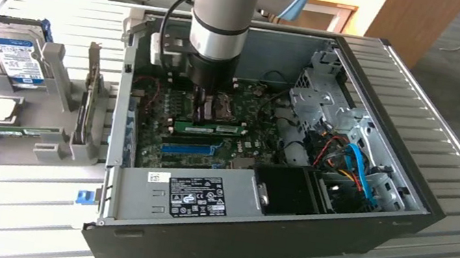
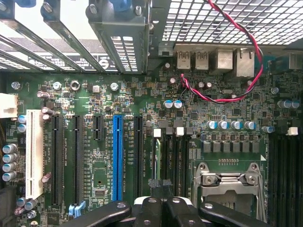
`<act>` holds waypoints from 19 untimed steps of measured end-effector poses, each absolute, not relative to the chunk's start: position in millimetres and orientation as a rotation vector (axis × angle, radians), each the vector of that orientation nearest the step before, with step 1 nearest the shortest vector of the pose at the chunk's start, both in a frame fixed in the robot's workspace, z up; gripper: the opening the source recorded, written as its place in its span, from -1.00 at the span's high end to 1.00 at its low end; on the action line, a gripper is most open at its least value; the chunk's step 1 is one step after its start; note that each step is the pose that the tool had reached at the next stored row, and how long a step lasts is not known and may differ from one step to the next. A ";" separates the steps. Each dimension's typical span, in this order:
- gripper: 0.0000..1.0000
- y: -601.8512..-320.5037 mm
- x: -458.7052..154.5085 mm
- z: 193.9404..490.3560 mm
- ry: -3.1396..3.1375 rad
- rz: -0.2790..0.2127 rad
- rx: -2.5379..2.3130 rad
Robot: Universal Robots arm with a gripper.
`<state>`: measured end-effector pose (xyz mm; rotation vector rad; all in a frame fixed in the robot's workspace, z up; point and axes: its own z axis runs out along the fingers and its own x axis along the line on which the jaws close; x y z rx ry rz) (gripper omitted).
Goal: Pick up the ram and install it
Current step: 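Press down the ram until it locks into place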
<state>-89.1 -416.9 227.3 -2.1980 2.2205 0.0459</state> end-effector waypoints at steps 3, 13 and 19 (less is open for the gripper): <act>0.79 -416.9 -89.1 226.7 2.220 0.046 -2.198; 0.79 -416.9 -89.1 225.7 2.220 0.045 -2.198; 0.79 -416.9 -89.1 225.0 2.220 0.045 -2.197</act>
